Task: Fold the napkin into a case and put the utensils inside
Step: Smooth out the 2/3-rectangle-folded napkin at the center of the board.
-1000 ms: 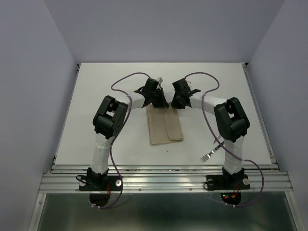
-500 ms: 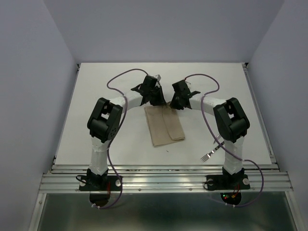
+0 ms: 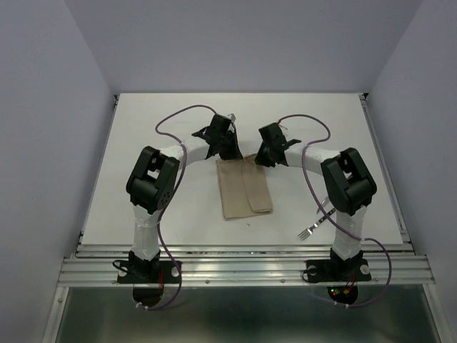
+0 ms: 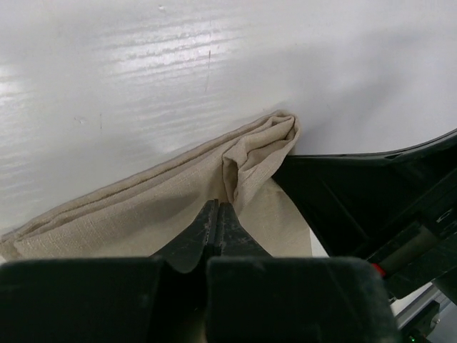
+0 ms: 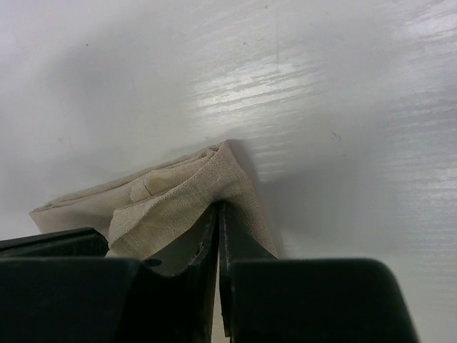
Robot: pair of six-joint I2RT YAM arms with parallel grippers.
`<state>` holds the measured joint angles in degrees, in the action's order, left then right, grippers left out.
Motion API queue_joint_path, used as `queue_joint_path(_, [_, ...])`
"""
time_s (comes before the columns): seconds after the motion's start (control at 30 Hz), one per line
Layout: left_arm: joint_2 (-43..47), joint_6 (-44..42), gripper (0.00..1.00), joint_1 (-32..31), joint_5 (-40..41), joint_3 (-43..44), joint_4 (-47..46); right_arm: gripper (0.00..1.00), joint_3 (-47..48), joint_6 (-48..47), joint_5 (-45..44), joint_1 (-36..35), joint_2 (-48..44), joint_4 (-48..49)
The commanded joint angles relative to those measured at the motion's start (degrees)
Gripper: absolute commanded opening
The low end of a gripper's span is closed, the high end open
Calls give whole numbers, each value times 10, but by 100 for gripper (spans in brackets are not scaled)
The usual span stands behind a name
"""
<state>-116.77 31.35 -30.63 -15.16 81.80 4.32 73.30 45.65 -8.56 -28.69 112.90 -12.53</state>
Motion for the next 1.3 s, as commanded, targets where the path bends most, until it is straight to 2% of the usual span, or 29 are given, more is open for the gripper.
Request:
queue_joint_path(0.0, [58, 7, 0, 3, -23, -23, -24, 8, -24, 8, -2, -1, -14, -46])
queue_joint_path(0.3, [73, 32, 0, 0, -70, -38, -71, 9, -28, 9, -3, -1, -22, -48])
queue_joint_path(0.43, [45, 36, 0, -4, -83, -23, -82, 9, -28, 8, -1, -1, -22, -48])
queue_joint_path(0.83, [-68, 10, 0, -1, -68, 71, -44, 9, -32, -2, -2, -1, -34, -51])
queue_joint_path(1.27, [-78, -16, 0, 2, -55, 71, -44, 10, -38, -24, 5, -1, -93, -57])
